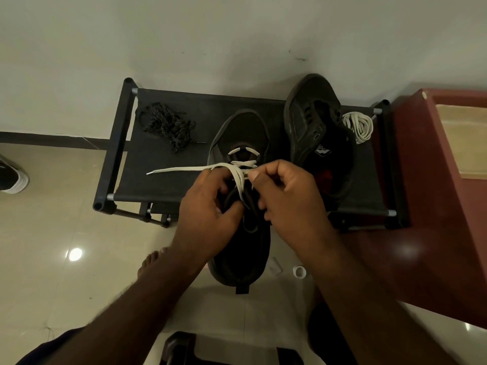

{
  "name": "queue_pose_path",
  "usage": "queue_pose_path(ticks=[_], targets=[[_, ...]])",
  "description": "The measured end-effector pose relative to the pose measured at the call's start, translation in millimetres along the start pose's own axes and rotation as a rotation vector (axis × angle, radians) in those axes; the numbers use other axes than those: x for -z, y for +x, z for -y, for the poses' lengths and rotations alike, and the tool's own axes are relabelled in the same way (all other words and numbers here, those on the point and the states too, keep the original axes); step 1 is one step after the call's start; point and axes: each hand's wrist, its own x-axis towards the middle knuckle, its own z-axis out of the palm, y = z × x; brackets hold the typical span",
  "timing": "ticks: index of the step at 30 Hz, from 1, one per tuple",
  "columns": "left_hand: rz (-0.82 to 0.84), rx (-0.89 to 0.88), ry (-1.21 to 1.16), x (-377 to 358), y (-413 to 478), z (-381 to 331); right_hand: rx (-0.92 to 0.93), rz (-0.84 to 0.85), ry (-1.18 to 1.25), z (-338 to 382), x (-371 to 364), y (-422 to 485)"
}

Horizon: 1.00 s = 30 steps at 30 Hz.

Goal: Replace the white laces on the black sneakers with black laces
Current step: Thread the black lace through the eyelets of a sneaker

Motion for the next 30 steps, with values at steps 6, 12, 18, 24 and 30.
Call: queue_pose_path(ticks=[6,12,18,24,30], targets=[[0.002,0.004,0.009,-0.4,0.0,-0.1,0.007,0.044,-0.137,-2.7,2.0,-0.7],[-0.002,0.016,-0.005,-0.1,0.4,-1.7,0.125,-0.019,-0.073,1.6,2.2,-1.3],[-0.007,0.026,-0.030,-0.7,0.2,-2.3,0.023,0.080,-0.092,-4.8,6.0,0.5],[0.005,0.040,-0.034,0.0,0.3,-2.8,0.163,-0.056,-0.104,-4.4,3.2,0.7],[0.002,0.028,-0.025,0.5,0.2,-3.7,0.030,0.084,-0.092,-6.5,3.5,0.5]])
